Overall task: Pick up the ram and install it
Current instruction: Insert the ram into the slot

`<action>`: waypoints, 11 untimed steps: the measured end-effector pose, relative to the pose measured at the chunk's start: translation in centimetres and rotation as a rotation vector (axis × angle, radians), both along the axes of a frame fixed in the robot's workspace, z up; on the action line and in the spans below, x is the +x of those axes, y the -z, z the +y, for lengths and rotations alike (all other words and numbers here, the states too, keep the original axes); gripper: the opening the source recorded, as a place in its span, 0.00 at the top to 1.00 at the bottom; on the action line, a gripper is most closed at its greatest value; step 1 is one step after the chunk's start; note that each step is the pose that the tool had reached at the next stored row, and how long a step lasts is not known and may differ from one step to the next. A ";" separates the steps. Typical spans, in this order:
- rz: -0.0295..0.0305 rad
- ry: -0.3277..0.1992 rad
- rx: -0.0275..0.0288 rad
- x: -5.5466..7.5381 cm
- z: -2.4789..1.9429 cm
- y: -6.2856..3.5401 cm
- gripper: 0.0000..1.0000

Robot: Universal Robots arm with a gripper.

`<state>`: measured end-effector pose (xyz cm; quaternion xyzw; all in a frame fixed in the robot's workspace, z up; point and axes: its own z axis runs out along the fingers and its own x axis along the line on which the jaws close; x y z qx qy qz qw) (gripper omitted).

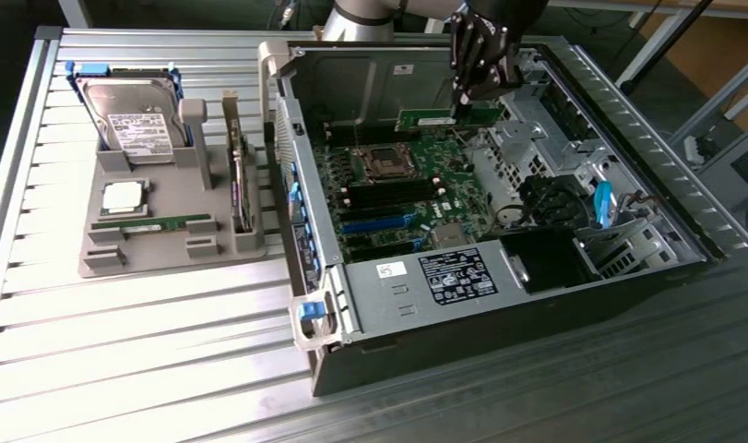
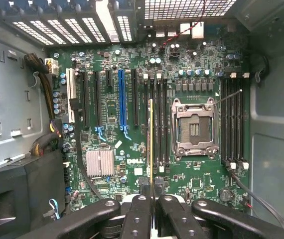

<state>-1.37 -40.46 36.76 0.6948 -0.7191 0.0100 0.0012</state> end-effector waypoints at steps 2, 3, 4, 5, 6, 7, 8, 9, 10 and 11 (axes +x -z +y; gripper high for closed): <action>0.0000 0.000 0.0000 0.0 0.00 0.05 0.89; 0.0000 0.000 -0.0001 0.0 0.00 0.07 0.89; 0.0000 0.000 0.0000 0.0 0.00 0.08 0.89; 0.0000 0.000 0.0000 0.0 0.00 0.09 0.89; 0.0000 0.000 -0.0001 0.0 0.00 0.10 0.89; 0.0000 0.000 0.0000 0.0 0.00 0.14 0.89; 0.0000 0.000 -0.0001 0.0 0.00 0.16 0.89; 0.0000 0.000 0.0000 0.0 0.00 0.18 0.89; 0.0001 0.000 -0.0001 0.0 0.00 0.20 0.89; 0.0000 0.000 0.0000 0.0 0.00 0.21 0.89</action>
